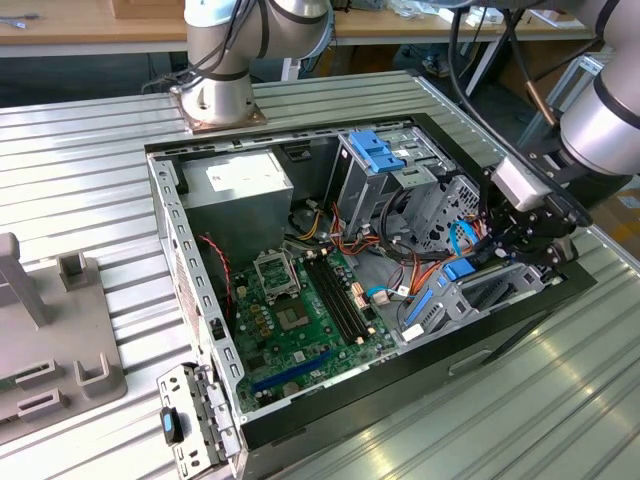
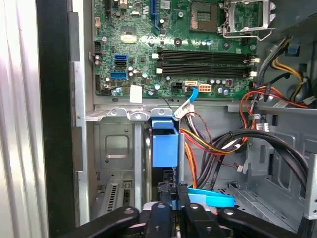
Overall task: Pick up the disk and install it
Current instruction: 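Insert the second disk wire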
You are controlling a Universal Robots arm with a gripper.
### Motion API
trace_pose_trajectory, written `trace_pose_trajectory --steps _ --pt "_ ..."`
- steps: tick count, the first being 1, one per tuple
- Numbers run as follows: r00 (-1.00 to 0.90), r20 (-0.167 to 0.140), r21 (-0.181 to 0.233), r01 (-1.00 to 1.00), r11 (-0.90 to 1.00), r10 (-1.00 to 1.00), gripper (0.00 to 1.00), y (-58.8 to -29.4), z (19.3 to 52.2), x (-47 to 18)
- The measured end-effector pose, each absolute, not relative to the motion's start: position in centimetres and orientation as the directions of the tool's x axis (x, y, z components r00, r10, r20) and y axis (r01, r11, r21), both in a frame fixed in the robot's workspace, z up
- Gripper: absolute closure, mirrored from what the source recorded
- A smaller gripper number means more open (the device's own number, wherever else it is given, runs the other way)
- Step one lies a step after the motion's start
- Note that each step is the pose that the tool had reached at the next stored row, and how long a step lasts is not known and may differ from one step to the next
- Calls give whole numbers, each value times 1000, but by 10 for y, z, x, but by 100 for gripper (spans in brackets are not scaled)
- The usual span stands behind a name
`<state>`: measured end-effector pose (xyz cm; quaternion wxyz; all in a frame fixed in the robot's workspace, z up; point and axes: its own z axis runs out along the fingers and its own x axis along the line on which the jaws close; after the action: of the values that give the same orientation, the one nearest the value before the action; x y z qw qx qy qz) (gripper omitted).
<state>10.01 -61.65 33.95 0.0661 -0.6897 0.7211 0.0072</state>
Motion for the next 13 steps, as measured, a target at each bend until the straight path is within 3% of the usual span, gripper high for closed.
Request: trace_pose_trajectory --steps 3,4,13 --pt "-40 -106 -81 -996 49 -994 77 -616 339 100" --pt "-40 -106 -81 -996 49 -994 70 -616 339 100" --pt "-40 -106 -81 -996 49 -994 70 -616 368 100"
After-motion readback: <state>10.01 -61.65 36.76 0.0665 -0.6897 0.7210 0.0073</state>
